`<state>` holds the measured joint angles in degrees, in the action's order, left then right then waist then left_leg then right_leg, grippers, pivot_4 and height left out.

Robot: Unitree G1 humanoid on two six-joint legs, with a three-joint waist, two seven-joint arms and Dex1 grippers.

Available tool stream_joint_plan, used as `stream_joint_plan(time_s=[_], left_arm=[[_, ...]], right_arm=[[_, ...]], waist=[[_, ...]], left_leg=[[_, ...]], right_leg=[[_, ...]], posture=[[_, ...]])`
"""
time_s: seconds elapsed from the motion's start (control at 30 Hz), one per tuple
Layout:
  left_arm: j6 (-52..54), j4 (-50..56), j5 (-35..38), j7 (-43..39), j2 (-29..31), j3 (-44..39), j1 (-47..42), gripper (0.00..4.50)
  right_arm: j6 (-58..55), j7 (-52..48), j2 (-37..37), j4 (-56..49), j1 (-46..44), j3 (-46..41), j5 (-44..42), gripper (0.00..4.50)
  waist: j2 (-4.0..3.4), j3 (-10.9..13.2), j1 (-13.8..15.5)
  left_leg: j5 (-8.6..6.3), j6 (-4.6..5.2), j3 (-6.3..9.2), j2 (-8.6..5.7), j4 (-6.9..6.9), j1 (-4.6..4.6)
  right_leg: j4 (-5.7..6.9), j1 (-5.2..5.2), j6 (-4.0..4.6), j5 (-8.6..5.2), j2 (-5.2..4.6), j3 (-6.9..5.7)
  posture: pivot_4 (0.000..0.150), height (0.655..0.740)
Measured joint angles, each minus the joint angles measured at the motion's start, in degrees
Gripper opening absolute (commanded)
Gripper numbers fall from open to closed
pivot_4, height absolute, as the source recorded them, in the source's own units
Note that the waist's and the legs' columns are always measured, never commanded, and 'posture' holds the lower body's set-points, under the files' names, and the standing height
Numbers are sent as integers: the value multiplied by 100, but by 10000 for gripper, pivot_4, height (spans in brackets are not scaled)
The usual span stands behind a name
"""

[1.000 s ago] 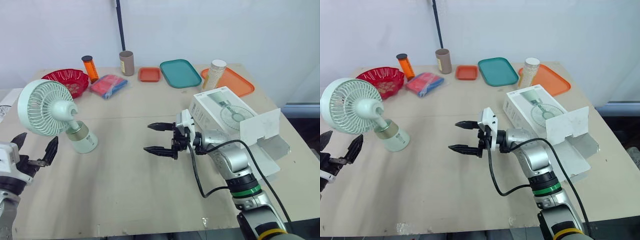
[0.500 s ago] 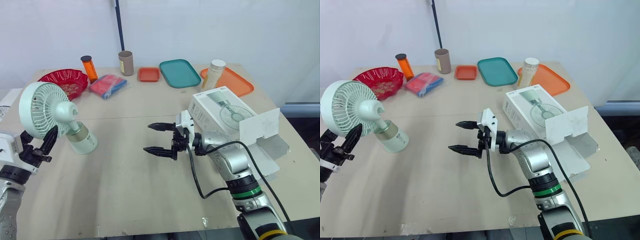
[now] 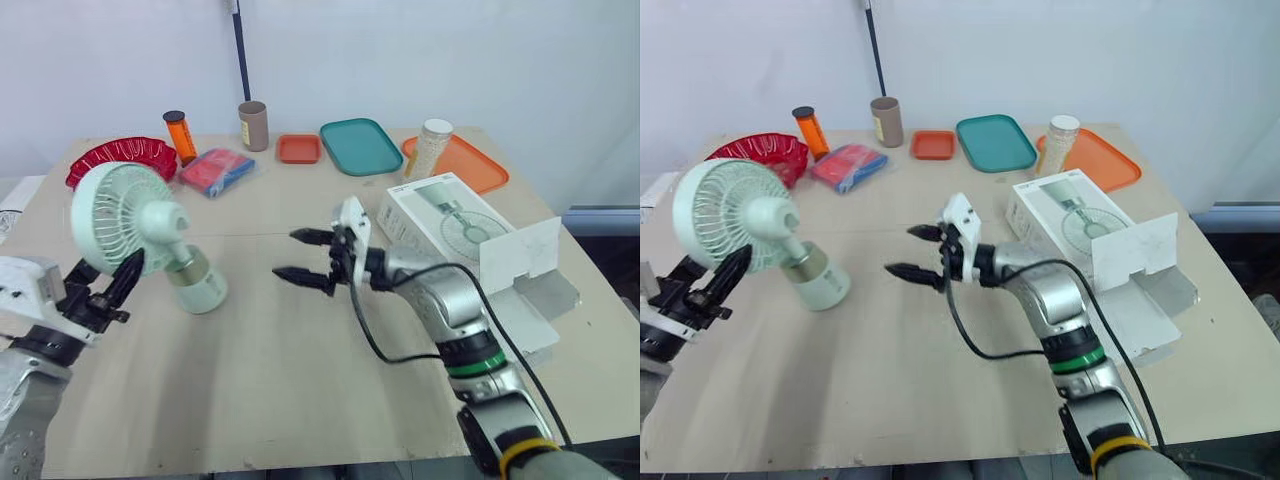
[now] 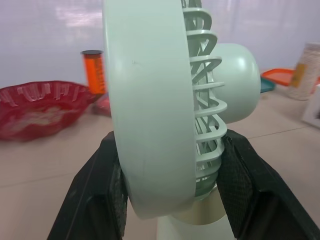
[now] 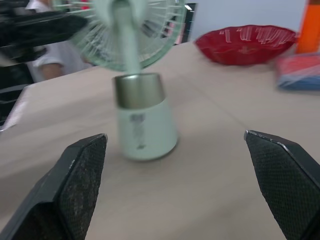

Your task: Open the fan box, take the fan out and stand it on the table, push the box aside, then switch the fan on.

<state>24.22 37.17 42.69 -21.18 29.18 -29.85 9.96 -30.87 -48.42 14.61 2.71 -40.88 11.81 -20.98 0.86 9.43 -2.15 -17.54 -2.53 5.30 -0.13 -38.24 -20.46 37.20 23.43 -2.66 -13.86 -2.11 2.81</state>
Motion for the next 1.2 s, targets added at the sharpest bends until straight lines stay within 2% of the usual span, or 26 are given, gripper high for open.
stream_joint_plan(time_s=[0.27, 0.43, 0.57, 0.97, 1.2], left_arm=[[130, 22, -389, 307, 49, 1015, -1107, 19337], [129, -458, -930, 482, -128, 1554, -1542, 19337], [108, -531, -1132, 490, -198, 1677, -1599, 19337], [258, -542, -1376, 718, -372, 1835, -1798, 19337], [321, -508, -1369, 711, -380, 1833, -1802, 19337]], right_arm=[[-317, 538, -326, 339, -305, 17, 247, 45000], [-578, 966, -575, 332, -474, -13, 326, 45000], [-678, 1111, -659, 332, -474, -35, 326, 45000], [-793, 1468, -1184, 340, -665, 152, 451, 45000], [-569, 1601, -1367, 859, -942, 140, 597, 45000]], waist=[[0, 0, -6], [0, 0, -55], [1, 0, -54], [1, -1, -56], [2, -1, -56]], left_leg=[[7, -32, 2, -4, 3, -22], [10, -37, -2, -2, 7, -34], [19, -52, 0, -7, -6, -83], [23, -58, 0, -9, -7, -80], [24, -60, 1, -11, -8, -81]], right_leg=[[2, 23, 0, 0, -6, -2], [14, 47, 2, 1, -1, 2], [36, 94, 3, 2, -8, 1], [54, 98, 3, 2, -10, 2], [55, 98, 3, 2, -11, 1]], posture=[[1500, 7400], [1500, 7400], [1500, 7400], [1500, 7400], [1500, 7400]])
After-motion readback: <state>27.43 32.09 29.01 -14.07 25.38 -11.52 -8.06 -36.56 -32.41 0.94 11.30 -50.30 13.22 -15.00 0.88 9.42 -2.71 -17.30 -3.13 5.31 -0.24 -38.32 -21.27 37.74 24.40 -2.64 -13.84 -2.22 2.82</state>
